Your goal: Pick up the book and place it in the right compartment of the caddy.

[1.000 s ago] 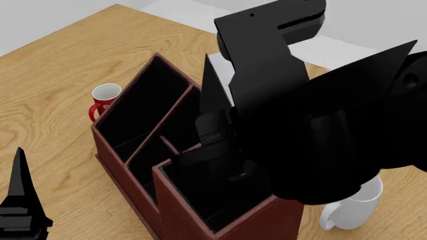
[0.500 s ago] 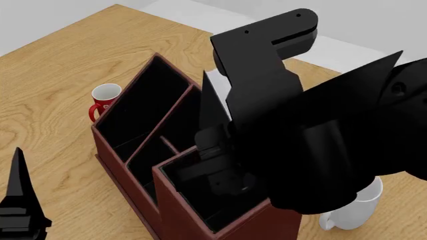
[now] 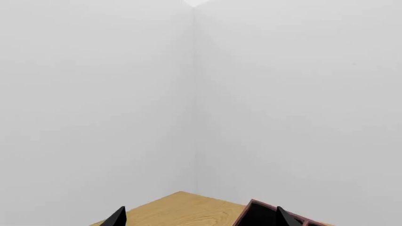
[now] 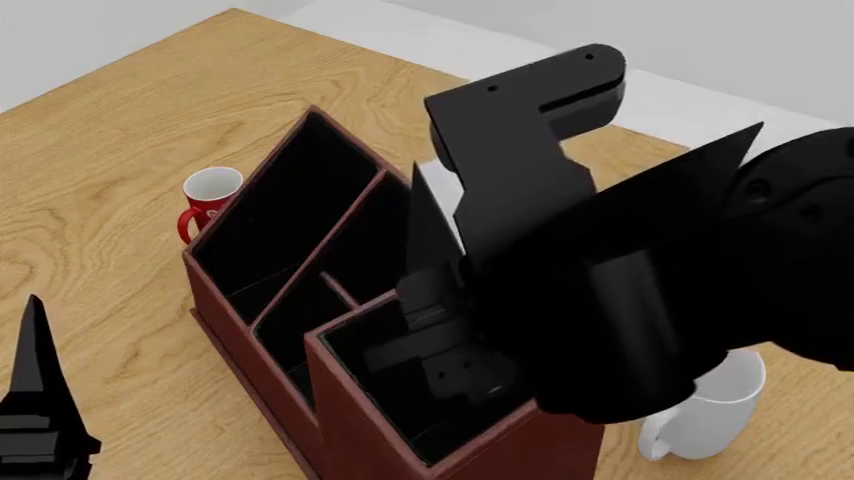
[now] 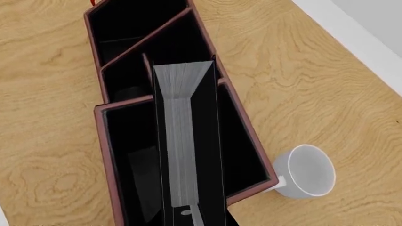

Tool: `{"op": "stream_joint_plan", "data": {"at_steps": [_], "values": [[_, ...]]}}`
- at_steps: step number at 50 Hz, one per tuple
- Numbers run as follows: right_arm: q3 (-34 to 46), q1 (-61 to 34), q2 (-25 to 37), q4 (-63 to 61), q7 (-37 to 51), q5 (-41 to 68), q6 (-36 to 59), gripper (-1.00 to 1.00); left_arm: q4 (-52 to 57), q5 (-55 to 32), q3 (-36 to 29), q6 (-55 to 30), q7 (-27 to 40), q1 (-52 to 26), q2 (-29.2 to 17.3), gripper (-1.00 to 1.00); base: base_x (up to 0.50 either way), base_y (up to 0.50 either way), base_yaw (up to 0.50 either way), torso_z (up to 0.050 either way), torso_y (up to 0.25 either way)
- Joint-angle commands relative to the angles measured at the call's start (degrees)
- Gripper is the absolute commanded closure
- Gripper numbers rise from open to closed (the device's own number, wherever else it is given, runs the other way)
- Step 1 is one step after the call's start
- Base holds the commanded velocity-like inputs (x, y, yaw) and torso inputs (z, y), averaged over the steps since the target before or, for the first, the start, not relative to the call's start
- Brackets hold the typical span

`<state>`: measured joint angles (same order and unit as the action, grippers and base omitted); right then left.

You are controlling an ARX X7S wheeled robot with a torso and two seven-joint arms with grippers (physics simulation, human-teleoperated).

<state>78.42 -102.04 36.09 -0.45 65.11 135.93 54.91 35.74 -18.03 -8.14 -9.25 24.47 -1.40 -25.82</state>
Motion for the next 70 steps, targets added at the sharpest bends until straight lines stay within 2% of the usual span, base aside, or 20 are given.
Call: {"op": "stream_joint_plan", "data": {"at_steps": [1, 70], "values": [[-0.4, -0.2, -0.8, 1.5, -1.3, -3.5, 1.3, 1.00, 0.1, -0.2, 0.1, 0.0, 0.2, 0.0, -0.2, -1.00, 0.00, 0.00, 0.00, 0.000, 0.000], [2.8, 6.3, -8.7, 12.2, -13.8, -16.4, 1.1, 1.00, -0.3, -0.6, -0.4, 0.4, 0.7, -0.1, -0.7, -1.00, 0.00, 0.00, 0.00, 0.000, 0.001]]}}
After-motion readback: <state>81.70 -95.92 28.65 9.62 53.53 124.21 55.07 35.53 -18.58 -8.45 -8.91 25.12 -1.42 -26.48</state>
